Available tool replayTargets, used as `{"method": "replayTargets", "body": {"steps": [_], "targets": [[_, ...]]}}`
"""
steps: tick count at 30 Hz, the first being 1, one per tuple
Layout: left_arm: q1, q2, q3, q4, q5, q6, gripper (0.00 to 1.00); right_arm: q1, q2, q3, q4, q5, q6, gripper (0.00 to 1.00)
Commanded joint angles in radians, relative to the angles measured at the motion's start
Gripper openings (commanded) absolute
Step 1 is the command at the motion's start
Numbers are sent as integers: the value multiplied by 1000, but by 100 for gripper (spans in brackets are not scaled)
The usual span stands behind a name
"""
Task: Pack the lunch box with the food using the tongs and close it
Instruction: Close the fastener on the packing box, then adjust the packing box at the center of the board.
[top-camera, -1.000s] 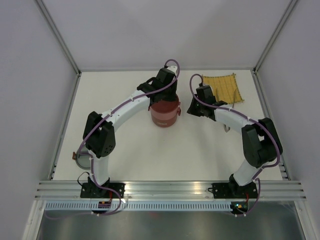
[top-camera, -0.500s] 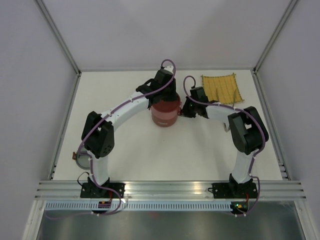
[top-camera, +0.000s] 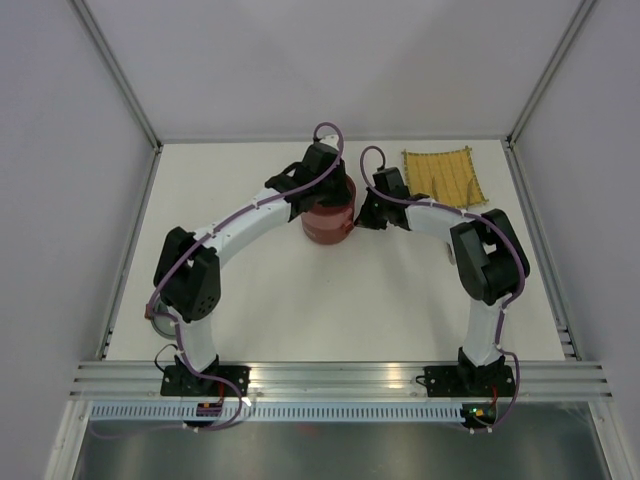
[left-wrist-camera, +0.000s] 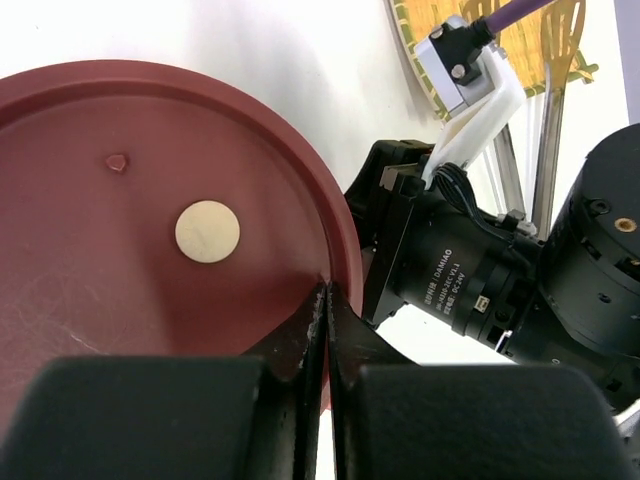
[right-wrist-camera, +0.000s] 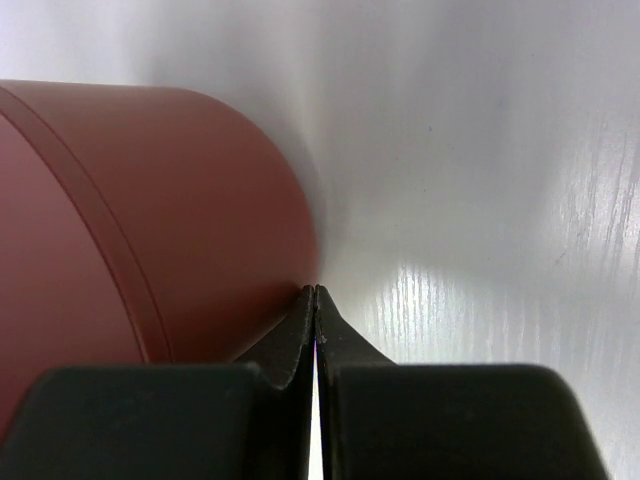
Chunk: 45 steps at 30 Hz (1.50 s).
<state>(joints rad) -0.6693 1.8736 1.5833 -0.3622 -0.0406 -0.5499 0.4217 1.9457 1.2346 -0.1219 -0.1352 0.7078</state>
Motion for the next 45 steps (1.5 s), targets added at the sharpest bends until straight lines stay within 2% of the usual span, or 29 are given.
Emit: {"method": "replayTargets", "body": {"steps": [1,6,11,13,17,19,22,25,31,37,45], "targets": [[23,49,-48,-273,-21,24,8,22,-16,81,-37,11,-37,0],[114,-7,50,-307,-42,73,9,8,-45,118,-131,61,-73,1],[244,-54,213,-328,1,155,17,-15,-119,128,-228,114,-116,1],[286,-44,285,-333,2,172,24,-17,-151,126,-275,123,-126,0],[390,19,362,-336,27,215,24,-17,-192,112,-329,129,-133,0],[401,65,374,-321,-8,257,24,-17,-208,103,-332,129,-125,0],[401,151,412,-310,-4,301,23,-11,-218,95,-334,123,-108,0],[398,217,428,-281,60,306,21,17,-212,104,-344,123,-90,0],[349,266,437,-256,88,341,20,83,-153,121,-372,129,-39,0],[287,223,393,-254,73,366,19,106,-45,218,-378,123,-42,1],[183,75,152,-238,1,305,17,108,107,414,-430,160,-128,1]]}}
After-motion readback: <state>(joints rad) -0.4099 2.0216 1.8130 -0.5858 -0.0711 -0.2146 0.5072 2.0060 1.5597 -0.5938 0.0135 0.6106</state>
